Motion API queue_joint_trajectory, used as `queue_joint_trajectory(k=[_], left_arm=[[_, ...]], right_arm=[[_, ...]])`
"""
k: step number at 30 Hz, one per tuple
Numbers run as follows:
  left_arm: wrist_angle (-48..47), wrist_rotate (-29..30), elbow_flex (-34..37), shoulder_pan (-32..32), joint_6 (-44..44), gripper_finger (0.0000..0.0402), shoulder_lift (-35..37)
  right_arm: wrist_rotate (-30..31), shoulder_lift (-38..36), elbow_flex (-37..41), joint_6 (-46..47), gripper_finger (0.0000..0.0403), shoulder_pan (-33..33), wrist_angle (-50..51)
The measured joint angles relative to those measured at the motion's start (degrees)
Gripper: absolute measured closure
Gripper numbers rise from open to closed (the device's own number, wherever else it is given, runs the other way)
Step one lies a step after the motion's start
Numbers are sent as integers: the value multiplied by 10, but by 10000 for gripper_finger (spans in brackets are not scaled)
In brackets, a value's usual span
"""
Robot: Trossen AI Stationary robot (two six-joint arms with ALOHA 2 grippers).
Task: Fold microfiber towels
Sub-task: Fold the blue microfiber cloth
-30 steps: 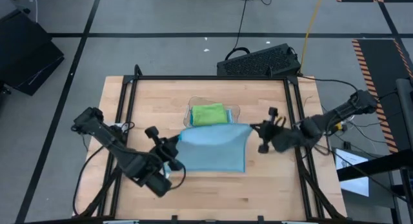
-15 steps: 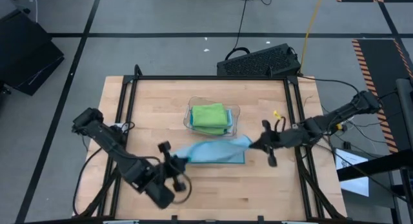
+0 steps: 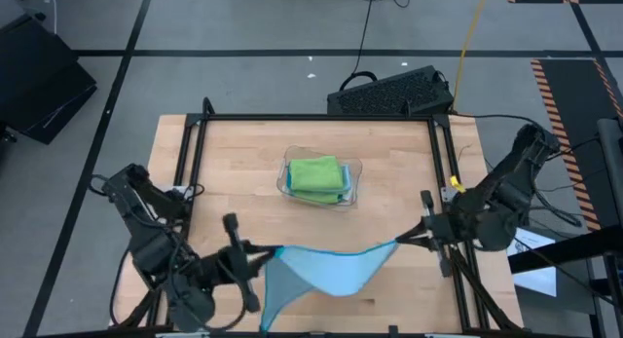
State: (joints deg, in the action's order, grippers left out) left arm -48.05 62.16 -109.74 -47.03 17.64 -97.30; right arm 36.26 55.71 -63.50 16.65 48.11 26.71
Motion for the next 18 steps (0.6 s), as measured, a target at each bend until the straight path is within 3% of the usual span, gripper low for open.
queue_joint_trajectory(k=[2,5,10,14,18], left_arm=[[-65,10,-4,6,60,397,2],[-212,2,17,25,222,398,0],[-359,-56,134,71,468,394,-1],[-348,-88,220,94,506,397,-1],[-303,-97,282,119,506,394,-1]], right_arm=[[15,3,-2,30,403,-1,46],[29,0,26,68,403,-15,77],[26,-24,105,97,402,-61,80],[27,-48,179,60,401,-122,61],[24,-61,252,-21,401,-191,-22]])
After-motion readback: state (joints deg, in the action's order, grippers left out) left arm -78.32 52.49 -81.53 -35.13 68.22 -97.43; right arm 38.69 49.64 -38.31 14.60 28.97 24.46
